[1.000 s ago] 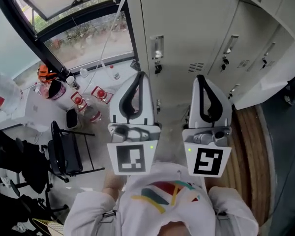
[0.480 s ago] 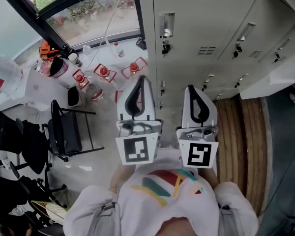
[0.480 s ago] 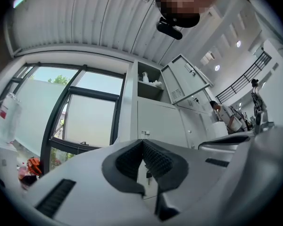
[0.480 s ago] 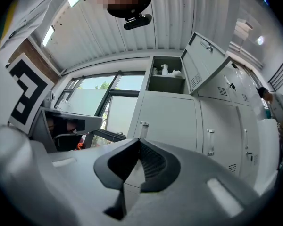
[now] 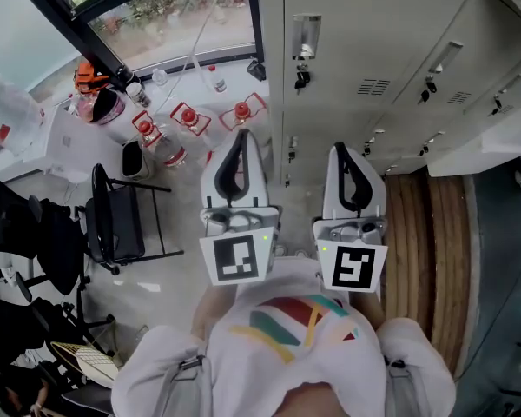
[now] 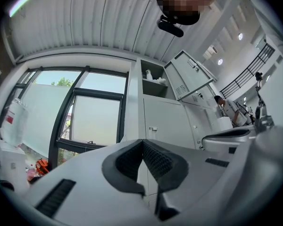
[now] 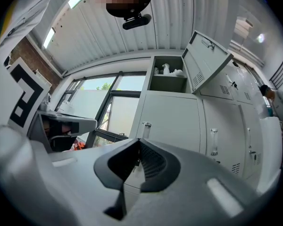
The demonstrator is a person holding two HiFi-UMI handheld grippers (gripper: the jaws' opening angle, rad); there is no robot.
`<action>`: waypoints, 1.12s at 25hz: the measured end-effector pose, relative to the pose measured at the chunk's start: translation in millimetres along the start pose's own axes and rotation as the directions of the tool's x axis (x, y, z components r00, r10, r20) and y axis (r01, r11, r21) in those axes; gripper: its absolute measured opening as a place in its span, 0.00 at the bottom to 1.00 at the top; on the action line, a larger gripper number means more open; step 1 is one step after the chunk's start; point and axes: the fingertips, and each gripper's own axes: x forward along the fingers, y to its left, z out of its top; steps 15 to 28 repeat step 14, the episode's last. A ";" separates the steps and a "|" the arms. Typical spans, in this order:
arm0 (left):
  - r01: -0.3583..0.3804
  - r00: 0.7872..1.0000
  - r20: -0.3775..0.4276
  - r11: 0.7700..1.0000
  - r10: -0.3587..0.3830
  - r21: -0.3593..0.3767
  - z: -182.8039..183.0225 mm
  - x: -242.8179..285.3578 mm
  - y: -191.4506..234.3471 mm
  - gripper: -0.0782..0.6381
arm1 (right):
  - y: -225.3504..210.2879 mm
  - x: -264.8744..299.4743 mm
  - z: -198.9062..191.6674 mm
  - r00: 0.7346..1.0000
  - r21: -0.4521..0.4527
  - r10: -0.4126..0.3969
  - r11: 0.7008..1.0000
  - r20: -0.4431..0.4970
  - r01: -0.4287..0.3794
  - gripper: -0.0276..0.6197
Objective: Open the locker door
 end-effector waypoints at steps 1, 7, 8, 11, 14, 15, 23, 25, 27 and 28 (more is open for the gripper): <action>-0.004 1.000 -0.002 1.000 0.004 0.000 -0.7 -0.8 1.6 0.13 | 0.4 0.2 -0.5 1.000 0.003 0.001 1.000 -0.001 -0.001 0.05; -0.010 1.000 -0.008 1.000 0.010 0.003 -1.6 -5.0 5.4 0.13 | 5.7 0.7 -1.2 1.000 0.006 0.017 1.000 -0.003 -0.017 0.05; -0.010 1.000 -0.010 1.000 0.010 0.003 -1.5 -5.5 5.5 0.13 | 7.4 0.9 -1.2 1.000 0.004 0.022 1.000 -0.004 -0.022 0.05; -0.009 1.000 -0.013 1.000 0.009 0.008 -1.6 -7.1 6.3 0.13 | 10.3 0.9 -0.5 1.000 0.004 0.024 1.000 -0.005 -0.024 0.05; -0.009 1.000 -0.017 1.000 0.009 0.009 -2.6 -8.5 8.0 0.13 | 10.5 0.3 0.9 1.000 0.010 0.014 1.000 0.000 -0.014 0.05; -0.009 1.000 -0.017 1.000 0.009 0.009 -2.6 -8.5 8.0 0.13 | 10.5 0.3 0.9 1.000 0.010 0.014 1.000 0.000 -0.014 0.05; -0.009 1.000 -0.017 1.000 0.009 0.009 -2.6 -8.5 8.0 0.13 | 10.5 0.3 0.9 1.000 0.010 0.014 1.000 0.000 -0.014 0.05; -0.009 1.000 -0.017 1.000 0.009 0.009 -2.6 -8.5 8.0 0.13 | 10.5 0.3 0.9 1.000 0.010 0.014 1.000 0.000 -0.014 0.05; -0.009 1.000 -0.017 1.000 0.009 0.009 -2.6 -8.5 8.0 0.13 | 10.5 0.3 0.9 1.000 0.010 0.014 1.000 0.000 -0.014 0.05; -0.009 1.000 -0.017 1.000 0.009 0.009 -2.6 -8.5 8.0 0.13 | 10.5 0.3 0.9 1.000 0.010 0.014 1.000 0.000 -0.014 0.05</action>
